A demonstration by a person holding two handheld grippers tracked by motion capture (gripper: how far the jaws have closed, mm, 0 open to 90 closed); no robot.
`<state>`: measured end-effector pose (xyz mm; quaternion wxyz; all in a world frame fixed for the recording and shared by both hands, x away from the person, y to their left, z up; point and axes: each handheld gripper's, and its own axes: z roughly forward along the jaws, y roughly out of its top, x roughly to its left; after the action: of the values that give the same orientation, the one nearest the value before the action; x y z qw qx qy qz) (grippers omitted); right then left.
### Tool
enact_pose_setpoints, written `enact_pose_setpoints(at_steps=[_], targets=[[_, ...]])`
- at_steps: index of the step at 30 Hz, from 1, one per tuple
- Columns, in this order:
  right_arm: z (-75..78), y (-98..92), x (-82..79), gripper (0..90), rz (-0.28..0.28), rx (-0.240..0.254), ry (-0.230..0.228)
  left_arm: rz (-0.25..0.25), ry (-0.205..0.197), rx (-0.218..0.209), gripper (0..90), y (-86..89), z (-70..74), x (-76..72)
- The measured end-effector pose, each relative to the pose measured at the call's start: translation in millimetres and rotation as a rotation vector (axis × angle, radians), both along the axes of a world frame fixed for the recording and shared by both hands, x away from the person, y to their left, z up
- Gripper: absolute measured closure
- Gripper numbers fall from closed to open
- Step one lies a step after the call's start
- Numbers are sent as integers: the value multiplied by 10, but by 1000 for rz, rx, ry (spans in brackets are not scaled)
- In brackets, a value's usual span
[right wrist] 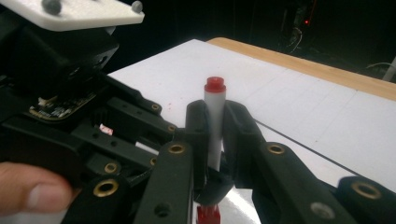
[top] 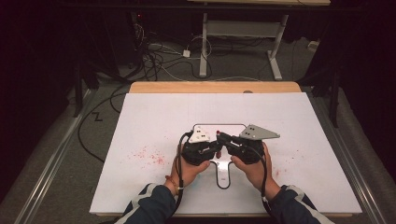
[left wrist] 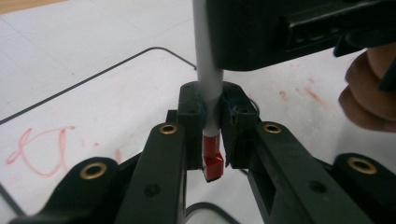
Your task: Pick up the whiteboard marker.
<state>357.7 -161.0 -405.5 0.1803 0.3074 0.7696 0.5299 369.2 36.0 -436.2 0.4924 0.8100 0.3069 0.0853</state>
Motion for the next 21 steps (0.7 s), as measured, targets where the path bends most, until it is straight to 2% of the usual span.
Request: enact_pose_setpoints(at_steps=[2, 4, 7, 9, 10, 12, 13, 15, 16, 18, 20, 21], targets=[[-3, 5, 3, 794, 8, 6, 8, -1, -27, 19, 787, 15, -5, -1], [4, 0, 5, 677, 6, 1, 20, -10, -43, 34, 788, 23, -9, -3], [27, -30, -7, 643, 6, 9, 16, -11, -62, 51, 788, 42, -10, -3], [87, -109, -46, 544, 29, 21, -16, -16, -72, 56, 788, 72, -9, 11], [106, -137, -66, 514, 31, 14, -25, -16, -83, 58, 788, 92, -11, 17], [117, -170, -79, 487, 37, 1, -39, -7, -72, 16, 788, 113, -34, 14], [119, -245, -112, 448, 37, -35, -61, -8, -78, 9, 788, 135, -44, 25], [108, -295, -130, 444, 33, -50, -71, -13, -86, 25, 788, 183, -56, 51], [75, -409, -164, 423, 14, -64, -75, -29, -109, 56, 788, 227, -52, 81], [32, -531, -179, 401, 3, -94, -80, -29, -115, 58, 788, 265, -52, 94], [-18, -637, -203, 379, -28, -119, -104, -27, -119, 58, 788, 293, -49, 105], [-18, -637, -203, 379, -28, -119, -104, -24, -121, 58, 788, 309, -46, 107]])
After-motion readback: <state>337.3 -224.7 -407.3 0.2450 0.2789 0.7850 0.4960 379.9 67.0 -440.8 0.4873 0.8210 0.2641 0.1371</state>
